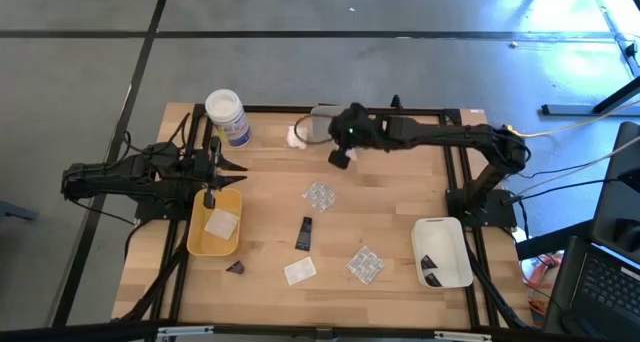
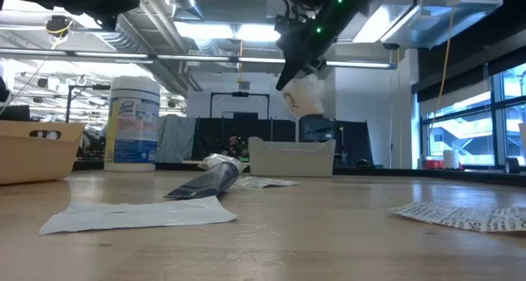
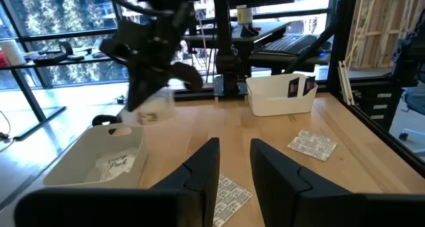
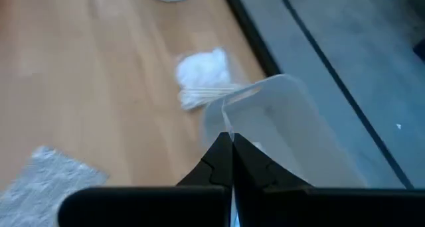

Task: Pick & Place Travel size toiletries
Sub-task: Put the white cotton pack into the gray bin

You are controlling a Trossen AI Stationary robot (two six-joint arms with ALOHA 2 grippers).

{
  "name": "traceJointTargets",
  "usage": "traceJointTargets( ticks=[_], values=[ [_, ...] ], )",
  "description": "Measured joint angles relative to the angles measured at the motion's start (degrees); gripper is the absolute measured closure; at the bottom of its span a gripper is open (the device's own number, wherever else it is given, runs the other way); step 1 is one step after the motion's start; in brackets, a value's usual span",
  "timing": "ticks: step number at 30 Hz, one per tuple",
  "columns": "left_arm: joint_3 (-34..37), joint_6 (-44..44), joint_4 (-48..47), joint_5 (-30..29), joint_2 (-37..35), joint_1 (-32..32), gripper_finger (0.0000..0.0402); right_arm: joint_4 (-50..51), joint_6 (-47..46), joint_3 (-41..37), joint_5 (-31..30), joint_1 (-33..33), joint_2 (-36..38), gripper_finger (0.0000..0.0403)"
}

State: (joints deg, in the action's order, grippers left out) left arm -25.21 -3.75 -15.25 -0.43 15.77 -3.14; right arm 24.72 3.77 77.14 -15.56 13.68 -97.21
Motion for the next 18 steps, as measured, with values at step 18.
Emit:
traceJointTargets(
  ticks=[18],
  values=[
    [0.00,0.00,-0.05,0.00,0.01,0.02,0.0320,-6.13,3.45,0.00,2.81,12.87,-7.26,0.0403]
  ],
)
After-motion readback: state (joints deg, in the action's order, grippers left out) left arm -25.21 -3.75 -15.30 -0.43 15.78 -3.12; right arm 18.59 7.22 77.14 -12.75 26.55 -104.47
